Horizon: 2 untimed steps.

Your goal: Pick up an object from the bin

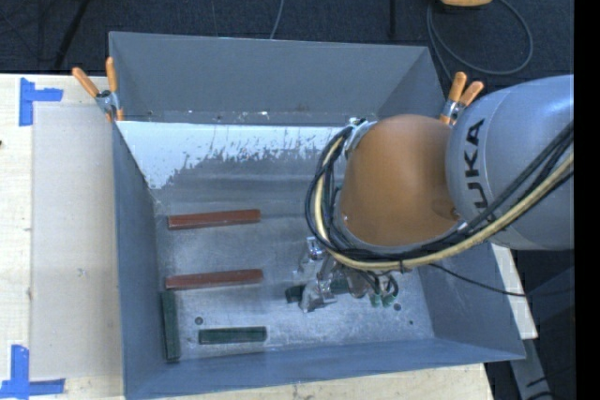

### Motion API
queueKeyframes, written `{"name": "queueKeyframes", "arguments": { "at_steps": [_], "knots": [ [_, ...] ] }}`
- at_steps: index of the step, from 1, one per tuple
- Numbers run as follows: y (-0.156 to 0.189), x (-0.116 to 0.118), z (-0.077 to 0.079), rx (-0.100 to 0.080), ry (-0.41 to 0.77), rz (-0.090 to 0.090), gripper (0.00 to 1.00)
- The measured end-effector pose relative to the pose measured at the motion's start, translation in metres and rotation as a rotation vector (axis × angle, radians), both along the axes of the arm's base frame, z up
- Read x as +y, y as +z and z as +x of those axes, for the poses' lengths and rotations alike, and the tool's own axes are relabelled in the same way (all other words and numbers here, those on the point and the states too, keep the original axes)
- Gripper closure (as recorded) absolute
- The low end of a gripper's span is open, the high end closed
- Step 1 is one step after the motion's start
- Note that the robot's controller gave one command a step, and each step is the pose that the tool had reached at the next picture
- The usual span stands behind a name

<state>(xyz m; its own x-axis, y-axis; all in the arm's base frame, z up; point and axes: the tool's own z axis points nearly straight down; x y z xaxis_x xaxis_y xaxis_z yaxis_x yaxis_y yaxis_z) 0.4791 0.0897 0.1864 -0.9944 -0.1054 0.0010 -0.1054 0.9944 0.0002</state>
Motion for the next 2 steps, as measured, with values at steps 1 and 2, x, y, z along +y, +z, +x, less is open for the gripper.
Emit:
{"name": "queueKeyframes", "arguments": {
  "at_steps": [1, 2],
  "knots": [
    [0.0, 0.0, 0.0, 0.0, -0.001, 0.0, 1.0],
    [0.032, -0.008, 0.0, 0.001, -0.018, 0.0, 1.0]
  ]
}}
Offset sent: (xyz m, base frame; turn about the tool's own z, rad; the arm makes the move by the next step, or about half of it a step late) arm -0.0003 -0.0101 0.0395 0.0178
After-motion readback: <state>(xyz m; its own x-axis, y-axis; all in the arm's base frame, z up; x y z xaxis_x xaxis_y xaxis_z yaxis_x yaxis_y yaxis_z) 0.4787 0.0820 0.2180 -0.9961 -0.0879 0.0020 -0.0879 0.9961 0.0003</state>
